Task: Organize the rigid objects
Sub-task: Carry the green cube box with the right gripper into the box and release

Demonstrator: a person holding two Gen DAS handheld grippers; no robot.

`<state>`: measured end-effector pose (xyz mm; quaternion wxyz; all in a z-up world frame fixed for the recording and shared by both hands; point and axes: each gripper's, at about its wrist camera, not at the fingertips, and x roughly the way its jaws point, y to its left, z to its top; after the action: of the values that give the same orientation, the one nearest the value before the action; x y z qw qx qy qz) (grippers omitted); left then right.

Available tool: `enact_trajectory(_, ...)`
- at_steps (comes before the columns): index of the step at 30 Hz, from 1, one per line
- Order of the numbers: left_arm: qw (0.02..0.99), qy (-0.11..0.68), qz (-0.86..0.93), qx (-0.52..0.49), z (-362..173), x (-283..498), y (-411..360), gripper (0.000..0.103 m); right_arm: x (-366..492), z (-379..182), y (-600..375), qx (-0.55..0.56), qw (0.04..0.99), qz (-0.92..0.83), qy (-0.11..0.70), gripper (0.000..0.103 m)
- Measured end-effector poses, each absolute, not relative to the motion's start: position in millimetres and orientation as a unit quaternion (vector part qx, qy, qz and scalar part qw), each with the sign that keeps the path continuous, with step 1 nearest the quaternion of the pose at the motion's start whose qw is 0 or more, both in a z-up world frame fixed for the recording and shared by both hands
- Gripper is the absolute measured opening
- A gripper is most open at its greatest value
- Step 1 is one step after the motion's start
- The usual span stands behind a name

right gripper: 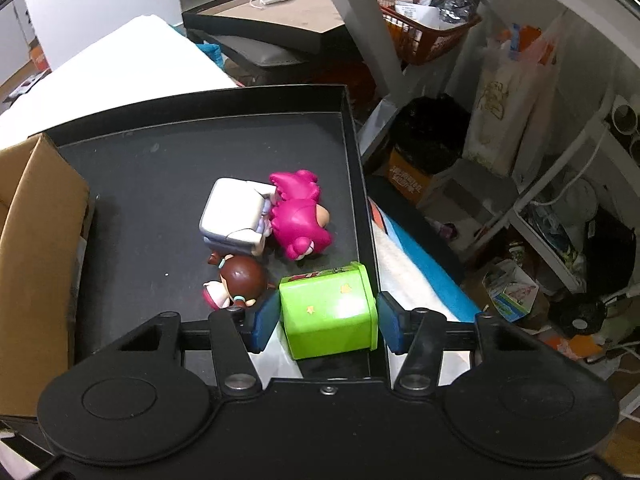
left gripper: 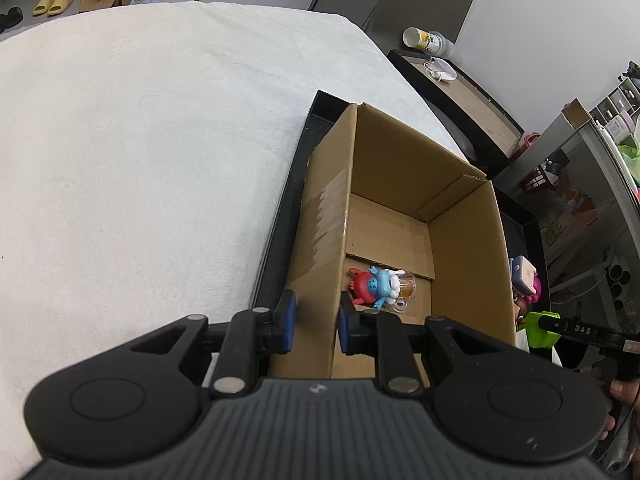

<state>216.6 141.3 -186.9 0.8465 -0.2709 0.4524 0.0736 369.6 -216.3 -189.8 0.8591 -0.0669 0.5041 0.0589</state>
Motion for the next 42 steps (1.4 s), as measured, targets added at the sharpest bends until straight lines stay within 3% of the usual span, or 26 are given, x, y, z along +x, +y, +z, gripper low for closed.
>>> enact_trajectory(13,0.846,0.451,0.074,-0.274,-187,216,141,0.02,355,-159,-211,-0.056,0.874,0.071,0.477,0.051)
enact_trajectory(42,0.849,0.446,0.063,-0.276,-187,213,145,0.021,326,-83,-95,-0.101,0.893,0.142,0.415,0.051)
